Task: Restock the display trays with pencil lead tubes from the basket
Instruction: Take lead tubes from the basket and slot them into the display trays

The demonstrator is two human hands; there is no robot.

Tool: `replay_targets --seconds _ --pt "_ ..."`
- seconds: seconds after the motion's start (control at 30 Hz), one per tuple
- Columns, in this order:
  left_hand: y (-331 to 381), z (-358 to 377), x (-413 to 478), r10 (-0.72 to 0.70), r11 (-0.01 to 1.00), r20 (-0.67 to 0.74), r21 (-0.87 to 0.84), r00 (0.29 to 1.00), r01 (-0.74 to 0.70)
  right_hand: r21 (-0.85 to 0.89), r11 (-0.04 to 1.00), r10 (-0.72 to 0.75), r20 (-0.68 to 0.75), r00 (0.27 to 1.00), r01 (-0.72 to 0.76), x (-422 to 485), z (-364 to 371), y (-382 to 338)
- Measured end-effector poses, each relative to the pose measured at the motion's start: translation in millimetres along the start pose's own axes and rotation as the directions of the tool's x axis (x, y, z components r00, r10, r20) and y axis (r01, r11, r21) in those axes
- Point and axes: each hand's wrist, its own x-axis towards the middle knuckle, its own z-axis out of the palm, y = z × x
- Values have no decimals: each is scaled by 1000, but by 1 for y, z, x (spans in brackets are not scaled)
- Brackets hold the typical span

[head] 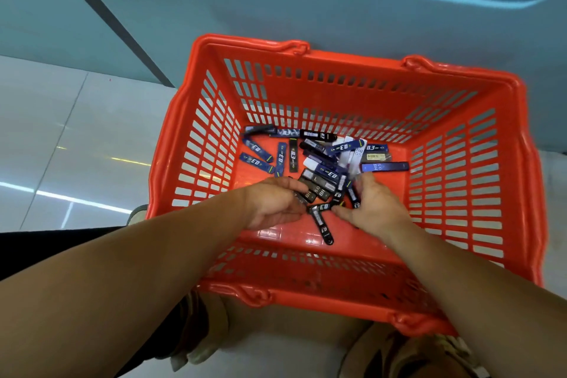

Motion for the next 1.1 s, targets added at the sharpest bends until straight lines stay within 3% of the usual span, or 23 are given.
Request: replay_targets --seconds 0.07,0.17,0.27,0.33,0.4,0.5,0.6,0.7,0.8,0.87,0.93,1.0,1.1 --pt "2 -3 -2 7 1000 0 14 1000 -7 -168 985 -42 12 999 44 -4 -6 -6" --pt "0 -6 -9 9 994 -9 108 1000 -8 -420 898 -63 174 983 131 -8 -2 -24" --pt "2 -7 -14 22 973 -54 232 998 -9 -465 872 -56 221 974 156 -5 10 -35" --pt "6 -9 -16 73 965 -112 259 991 -41 -356 926 -49 218 975 126 -1 11 -31" --pt "9 -11 -17 131 965 -187 249 974 -82 -99 994 -25 234 972 50 3 7 -22" --pt "12 -16 -6 262 948 -373 272 890 -164 240 970 29 83 996 -49 7 -7 -14" --pt "15 -21 6 397 877 -495 454 773 -160 282 953 134 -71 988 -109 14 -16 -10" --pt "22 -24 4 584 623 -460 783 669 -5 252 957 192 -177 965 -144 26 -17 -6" --pt "36 -31 1 576 307 -279 945 768 113 103 985 158 -206 966 -139 38 -21 -3" --pt "39 -40 8 487 209 -253 963 836 170 14 996 92 -201 975 -91 47 -26 1" --pt "38 -46 16 438 182 -239 968 867 175 -32 999 33 -170 985 -39 52 -29 5" --pt "37 -46 21 419 198 -225 968 879 154 27 1000 -4 -142 990 8 50 -32 8" --pt "37 -44 26 515 253 -239 960 823 120 46 998 -38 -58 998 40 44 -35 9"
